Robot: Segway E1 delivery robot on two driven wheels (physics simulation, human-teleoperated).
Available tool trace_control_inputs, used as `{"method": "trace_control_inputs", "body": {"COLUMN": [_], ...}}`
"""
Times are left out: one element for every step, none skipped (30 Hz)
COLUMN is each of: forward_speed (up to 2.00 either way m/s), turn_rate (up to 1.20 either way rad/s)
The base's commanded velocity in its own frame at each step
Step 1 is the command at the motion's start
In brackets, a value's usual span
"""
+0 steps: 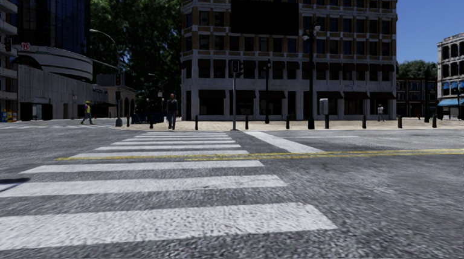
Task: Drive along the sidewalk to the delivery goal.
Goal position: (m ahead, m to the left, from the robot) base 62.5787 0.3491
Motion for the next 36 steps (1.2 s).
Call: {"method": "trace_control_inputs", "body": {"forward_speed": [2.00, 2.00, 2.00, 2.00, 2.00, 2.00, 2.00, 2.00, 2.00, 2.00, 2.00, 2.00, 2.00, 2.00, 2.00, 2.00, 2.00, 2.00, 2.00, 2.00, 2.00, 2.00, 2.00, 2.00, 2.00, 2.00, 2.00, 2.00, 2.00, 2.00, 2.00, 2.00, 2.00, 2.00, 2.00, 2.00], "turn_rate": [0.00, 0.00, 0.00, 0.00, 0.00, 0.10, 0.23, 0.36, 0.42, 0.42, 0.45, 0.45, 0.45, 0.45, 0.45, 0.45, 0.45, 0.45, 0.45, 0.32, 0.16, 0.09, 0.08, 0.02, 0.02, 0.00, 0.00, 0.00, 0.00, 0.00, 0.00, 0.00, 0.00, 0.00, 0.00, 0.00]}}
